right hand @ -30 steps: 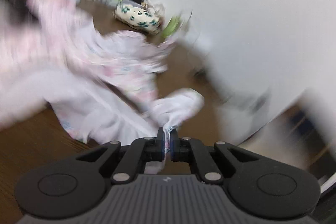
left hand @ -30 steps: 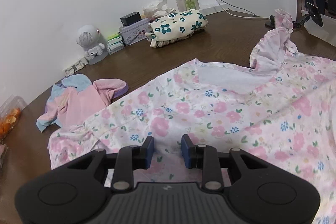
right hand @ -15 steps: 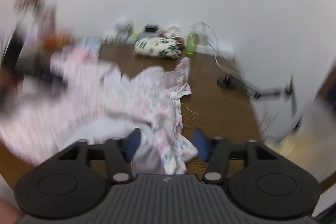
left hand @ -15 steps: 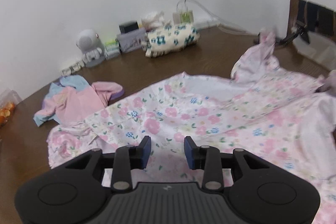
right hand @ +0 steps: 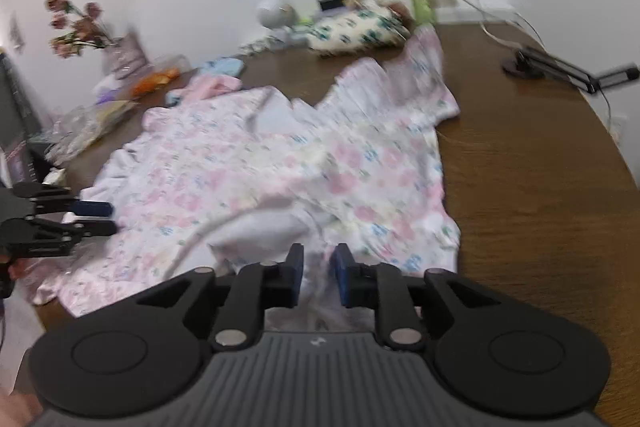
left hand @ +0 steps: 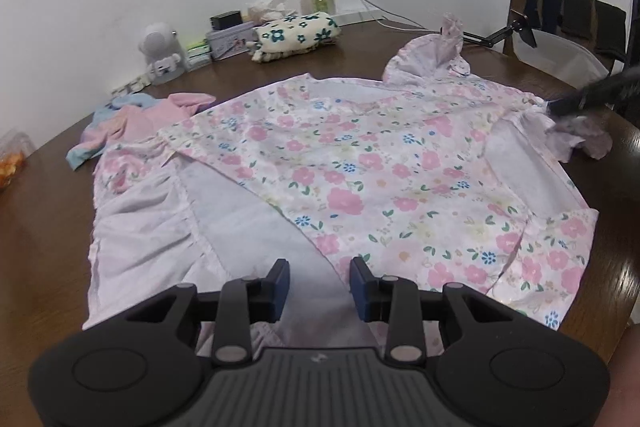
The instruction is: Fold clothes
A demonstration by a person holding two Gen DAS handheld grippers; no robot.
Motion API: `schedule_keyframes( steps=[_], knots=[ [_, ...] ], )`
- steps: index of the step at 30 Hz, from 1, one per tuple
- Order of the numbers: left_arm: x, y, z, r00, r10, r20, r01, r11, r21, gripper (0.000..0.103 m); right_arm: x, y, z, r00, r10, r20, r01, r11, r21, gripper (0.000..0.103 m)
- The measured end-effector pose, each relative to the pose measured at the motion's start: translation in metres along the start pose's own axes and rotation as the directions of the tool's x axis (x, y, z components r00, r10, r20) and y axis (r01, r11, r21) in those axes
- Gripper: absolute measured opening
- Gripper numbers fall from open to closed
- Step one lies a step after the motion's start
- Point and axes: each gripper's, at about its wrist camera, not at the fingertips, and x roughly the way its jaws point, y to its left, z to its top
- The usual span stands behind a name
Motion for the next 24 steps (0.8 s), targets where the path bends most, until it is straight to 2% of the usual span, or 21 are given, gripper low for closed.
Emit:
schedule_keyframes(
  steps=[2,5,8,11,13,16,19,21,24],
  knots=[
    [-0.005,0.000,0.000,1.000,0.015,0.009,-0.015,1.000,0.000,0.032,-0.011,0.001,0.014,0.999,0.000,0.052,0.001,1.000,-0.009,0.030],
    [-0.014,-0.009,0.011,0.998,-0.031,0.061,0.029,0.999,0.027,0.032,-0.008,0.002,0.038,0.996,-0.031,0.085,0.035,0.998,-0.051,0.030],
    [-0.013,-0.030,0.014,0.996,-0.080,0.051,0.073,0.991,0.115,0.032,0.036,0.006,0.061,0.998,-0.063,0.007,0.063,0.989,-0.136,0.030],
    [-0.005,-0.039,0.007,0.994,-0.104,0.022,0.100,0.986,0.136,0.030,0.085,0.020,0.065,0.995,-0.069,-0.077,0.052,0.978,-0.204,0.030],
    [-0.005,-0.036,0.003,0.993,-0.116,0.010,0.114,0.987,0.117,0.030,0.108,0.030,0.059,0.992,-0.059,-0.114,0.030,0.971,-0.238,0.029],
    [-0.009,-0.028,-0.004,0.992,-0.123,0.010,0.122,0.988,0.096,0.030,0.119,0.041,0.054,0.990,-0.122,-0.077,0.092,0.943,-0.320,0.029],
    [-0.016,-0.025,-0.012,0.992,-0.127,0.016,0.125,0.989,0.084,0.030,0.122,0.033,0.063,0.976,-0.201,-0.084,0.171,0.946,-0.274,0.035],
    [-0.018,-0.024,-0.016,0.992,-0.127,0.024,0.124,0.989,0.080,0.030,0.121,0.032,0.069,0.974,-0.203,-0.106,0.174,0.956,-0.234,0.033],
    [-0.020,-0.026,-0.018,0.992,-0.120,0.033,0.118,0.990,0.076,0.029,0.115,0.057,0.073,0.992,-0.096,-0.076,0.074,0.965,-0.251,0.032]
  ],
)
